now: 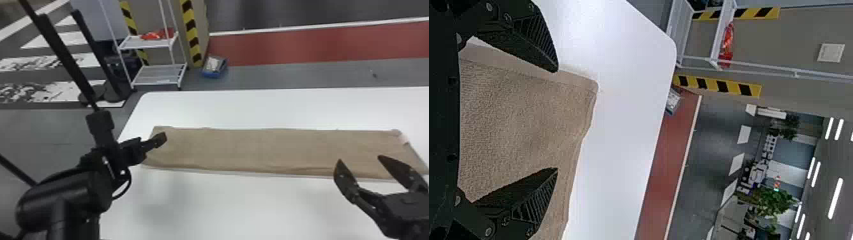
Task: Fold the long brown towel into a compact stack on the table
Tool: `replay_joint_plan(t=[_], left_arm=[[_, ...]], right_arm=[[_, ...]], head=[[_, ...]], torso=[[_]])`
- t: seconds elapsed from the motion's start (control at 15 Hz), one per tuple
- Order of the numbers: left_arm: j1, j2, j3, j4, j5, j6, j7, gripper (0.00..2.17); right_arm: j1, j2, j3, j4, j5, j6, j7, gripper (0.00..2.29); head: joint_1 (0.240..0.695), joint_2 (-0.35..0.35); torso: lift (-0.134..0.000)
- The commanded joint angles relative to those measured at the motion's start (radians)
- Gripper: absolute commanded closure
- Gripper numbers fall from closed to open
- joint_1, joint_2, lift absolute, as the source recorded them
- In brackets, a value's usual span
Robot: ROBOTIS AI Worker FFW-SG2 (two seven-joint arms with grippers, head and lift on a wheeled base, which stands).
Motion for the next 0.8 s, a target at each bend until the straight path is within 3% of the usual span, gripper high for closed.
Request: replay_joint_plan(t=[0.0,0.4,0.73], left_arm=[[-0.057,0.036,0.004,0.074,-0.003,0.027,-0.001,0.19],[-0.132,0.095,0.025,0.270,-0.005,0.024,-0.021,0.19],[-0.136,0.099,0.048,0.284,-0.005,0.033,-0.098,0.29]], right_arm=[[0.000,0.007,-0.001,-0.001,-0.002,0.000,0.000,0.15],[0.000,0.007,0.001,-0.001,-0.002,0.007,0.000,0.15],[-0.001,0.007,-0.001,-0.001,-0.002,0.010,0.000,0.15]], head=[[0.695,0.213],[0.695,0.248],[0.695,0.259]], torso=[[-0.123],[-0.123],[-0.123]])
